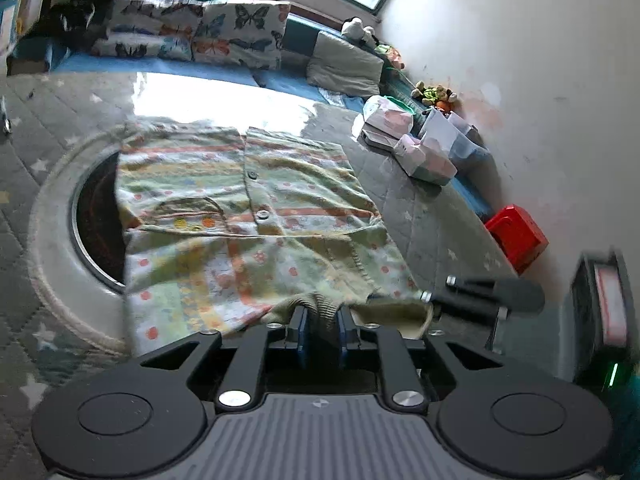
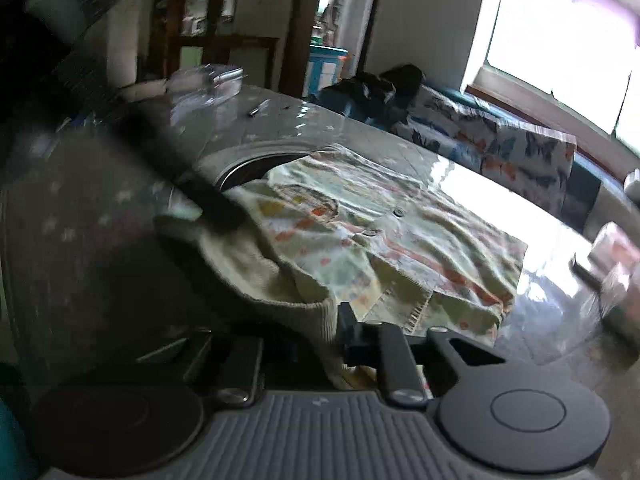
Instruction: Fold clothes
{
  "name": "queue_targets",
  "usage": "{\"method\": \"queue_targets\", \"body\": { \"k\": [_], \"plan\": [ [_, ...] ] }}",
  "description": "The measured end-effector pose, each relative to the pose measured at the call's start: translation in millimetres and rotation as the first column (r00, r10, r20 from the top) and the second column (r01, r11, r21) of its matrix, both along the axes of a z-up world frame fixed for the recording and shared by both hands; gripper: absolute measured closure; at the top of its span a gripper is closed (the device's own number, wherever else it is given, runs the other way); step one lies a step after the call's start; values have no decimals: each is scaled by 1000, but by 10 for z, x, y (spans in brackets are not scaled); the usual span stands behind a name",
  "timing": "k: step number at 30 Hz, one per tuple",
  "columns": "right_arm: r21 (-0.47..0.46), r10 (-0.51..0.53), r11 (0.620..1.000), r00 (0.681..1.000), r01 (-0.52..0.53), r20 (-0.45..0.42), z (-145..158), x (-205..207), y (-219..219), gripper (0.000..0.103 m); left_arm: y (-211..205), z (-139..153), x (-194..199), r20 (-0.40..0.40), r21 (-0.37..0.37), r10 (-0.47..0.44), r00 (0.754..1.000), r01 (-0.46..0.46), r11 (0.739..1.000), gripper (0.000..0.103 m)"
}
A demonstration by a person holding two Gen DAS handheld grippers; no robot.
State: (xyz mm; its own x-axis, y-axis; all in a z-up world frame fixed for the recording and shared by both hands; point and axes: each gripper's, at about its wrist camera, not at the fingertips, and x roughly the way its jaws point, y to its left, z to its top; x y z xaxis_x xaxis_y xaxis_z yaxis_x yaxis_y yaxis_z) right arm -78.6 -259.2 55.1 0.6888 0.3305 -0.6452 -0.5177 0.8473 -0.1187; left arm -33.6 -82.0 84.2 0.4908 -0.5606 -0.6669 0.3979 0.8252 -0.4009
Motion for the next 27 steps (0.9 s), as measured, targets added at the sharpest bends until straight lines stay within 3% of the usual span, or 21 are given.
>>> {"method": "queue_targets", "body": {
  "k": [2,6,11,20,22,27],
  "plan": [
    [49,-19,999,999,20,-29,60,88,-56,93,79,4,-103,35,23,3,999,-4,1000,60],
    [101,-47,994,998,50,-36,176,191,-110,94,163,6,-341,177,146,-4,984,-22,989,52],
    [113,-62,991,998,65,-30,237,249,-97,94,109,-92,-441,324,294,-54,944,-47,955,47],
    [122,-87,988,996,91,-34,235,268,-100,95,-76,-436,-411,424,505,-219,879,-29,863,47],
    [126,-92,987,995,95,-33,233,274,-104,95,-89,-481,-422,445,539,-253,859,-31,842,52],
    [136,-104,985,994,107,-29,230,279,-109,98,-75,-546,-423,484,584,-318,816,-30,811,84]
  ]
}}
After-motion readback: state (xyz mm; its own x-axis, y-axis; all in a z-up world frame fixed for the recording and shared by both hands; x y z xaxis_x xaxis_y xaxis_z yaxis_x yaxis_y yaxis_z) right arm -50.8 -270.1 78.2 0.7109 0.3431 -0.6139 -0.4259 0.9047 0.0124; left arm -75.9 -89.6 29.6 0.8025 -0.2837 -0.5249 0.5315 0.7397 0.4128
